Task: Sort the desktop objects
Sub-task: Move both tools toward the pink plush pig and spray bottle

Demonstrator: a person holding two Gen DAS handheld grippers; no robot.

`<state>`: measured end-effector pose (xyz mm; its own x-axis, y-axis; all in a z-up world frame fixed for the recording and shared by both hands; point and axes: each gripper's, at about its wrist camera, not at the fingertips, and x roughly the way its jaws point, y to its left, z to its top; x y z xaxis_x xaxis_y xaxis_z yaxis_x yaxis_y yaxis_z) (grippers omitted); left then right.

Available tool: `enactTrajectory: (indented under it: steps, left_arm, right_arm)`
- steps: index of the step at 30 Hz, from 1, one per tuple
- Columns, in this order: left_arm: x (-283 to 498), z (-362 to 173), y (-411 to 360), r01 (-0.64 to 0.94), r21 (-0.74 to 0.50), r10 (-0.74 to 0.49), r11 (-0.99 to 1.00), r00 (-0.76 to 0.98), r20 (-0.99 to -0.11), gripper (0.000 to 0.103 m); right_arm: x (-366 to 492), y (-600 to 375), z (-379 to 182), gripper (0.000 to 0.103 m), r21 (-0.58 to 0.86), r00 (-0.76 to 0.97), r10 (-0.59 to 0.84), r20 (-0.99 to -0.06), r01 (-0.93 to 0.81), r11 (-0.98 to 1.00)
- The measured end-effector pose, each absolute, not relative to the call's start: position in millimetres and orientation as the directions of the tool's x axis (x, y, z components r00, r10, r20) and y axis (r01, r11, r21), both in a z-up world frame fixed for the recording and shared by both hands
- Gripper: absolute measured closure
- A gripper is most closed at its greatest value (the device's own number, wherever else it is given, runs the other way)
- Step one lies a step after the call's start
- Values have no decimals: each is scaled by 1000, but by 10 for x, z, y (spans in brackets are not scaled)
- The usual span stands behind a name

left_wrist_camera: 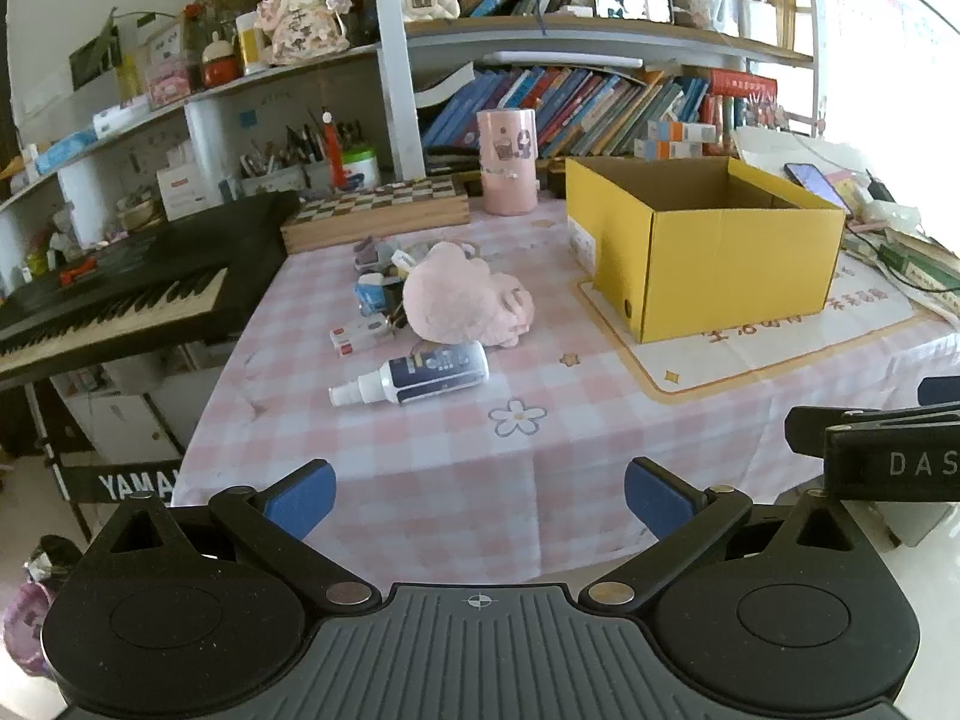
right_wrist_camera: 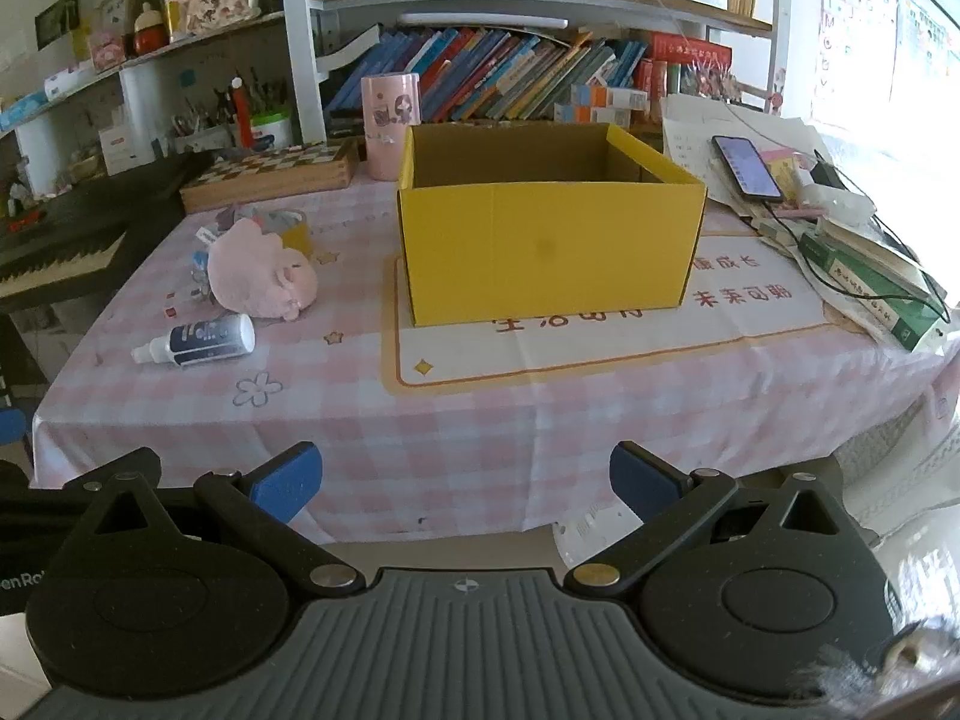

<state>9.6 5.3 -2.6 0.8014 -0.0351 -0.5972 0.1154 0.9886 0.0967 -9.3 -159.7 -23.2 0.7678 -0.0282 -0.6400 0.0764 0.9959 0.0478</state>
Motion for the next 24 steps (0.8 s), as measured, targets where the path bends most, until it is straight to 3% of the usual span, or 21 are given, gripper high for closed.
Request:
enactTrajectory:
  steps: [24]
  left_arm:
    - [119, -73, 321, 13, 61, 28, 998, 783, -621, 0]
  right_arm:
    - [47, -1309, -177, 4, 41, 787, 75, -612, -63, 997]
